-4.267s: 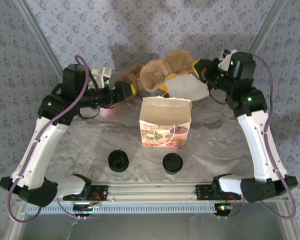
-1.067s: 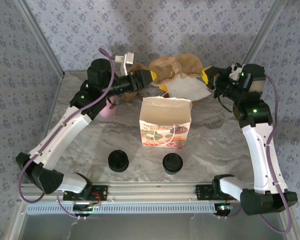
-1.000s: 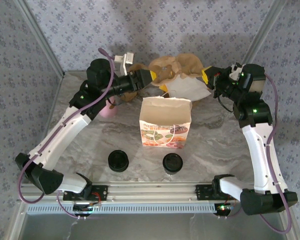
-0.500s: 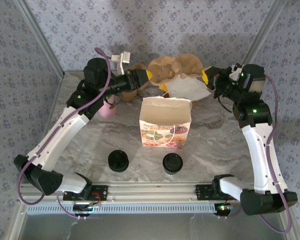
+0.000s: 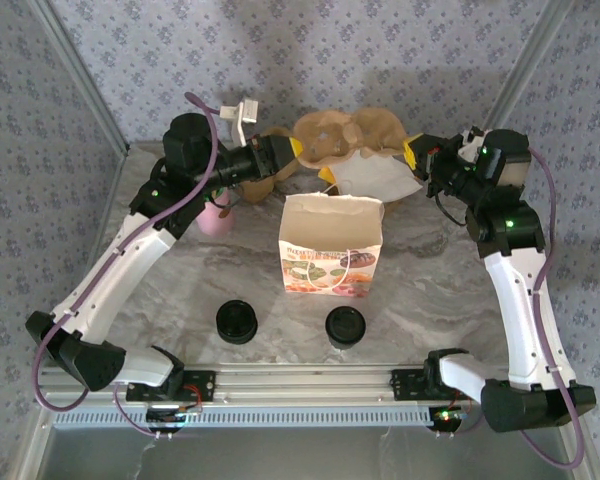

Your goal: Pack the takeout coffee

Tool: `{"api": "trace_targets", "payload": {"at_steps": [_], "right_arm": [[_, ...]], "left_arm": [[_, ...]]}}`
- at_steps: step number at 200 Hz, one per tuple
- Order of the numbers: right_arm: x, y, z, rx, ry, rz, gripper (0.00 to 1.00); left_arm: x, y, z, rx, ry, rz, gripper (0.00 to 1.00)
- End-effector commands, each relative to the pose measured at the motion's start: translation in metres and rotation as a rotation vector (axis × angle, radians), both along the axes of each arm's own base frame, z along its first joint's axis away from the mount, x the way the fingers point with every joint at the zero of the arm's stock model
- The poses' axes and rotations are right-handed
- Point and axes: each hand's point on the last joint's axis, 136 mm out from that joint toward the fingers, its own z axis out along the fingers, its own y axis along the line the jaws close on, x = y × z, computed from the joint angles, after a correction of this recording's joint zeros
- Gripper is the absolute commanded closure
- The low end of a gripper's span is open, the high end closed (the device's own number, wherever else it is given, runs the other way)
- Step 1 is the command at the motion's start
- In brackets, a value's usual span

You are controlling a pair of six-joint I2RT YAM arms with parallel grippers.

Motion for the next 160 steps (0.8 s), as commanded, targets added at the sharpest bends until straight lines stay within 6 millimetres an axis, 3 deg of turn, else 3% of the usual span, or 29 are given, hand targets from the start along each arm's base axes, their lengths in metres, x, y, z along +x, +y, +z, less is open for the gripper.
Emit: {"api": "trace_targets", "payload": {"at_steps": [1, 53, 65, 106, 142, 160], "right_arm": [[-0.005, -0.001, 0.004, -0.02, -0.026, -0.007, 1.0], [-0.006, -0.003, 0.005, -0.058, -0.03, -0.01, 1.0], [-0.008, -0.003, 0.005, -0.079, -0.032, -0.012, 0.95], [-0.018, -0.009, 0.005, -0.179, -0.037, -0.006, 0.6], [-0.027, -0.015, 0.018, -0.319, -0.103, -0.001, 0.56], [-0.034, -0.002, 0.034, -0.425, -0.182, 0.082, 0.56]], "left_arm": [[-0.009, 0.008, 0.032, -0.041, -0.076, 0.003, 0.82], [-0.009, 0.01, 0.032, -0.038, -0.077, 0.018, 0.97], [-0.009, 0.011, 0.033, -0.038, -0.077, 0.023, 1.0], [-0.01, 0.018, 0.033, -0.02, -0.06, 0.056, 1.0], [-0.015, 0.022, 0.03, 0.037, -0.043, 0.056, 1.0], [-0.018, 0.025, 0.026, 0.083, -0.042, 0.054, 1.0]]}}
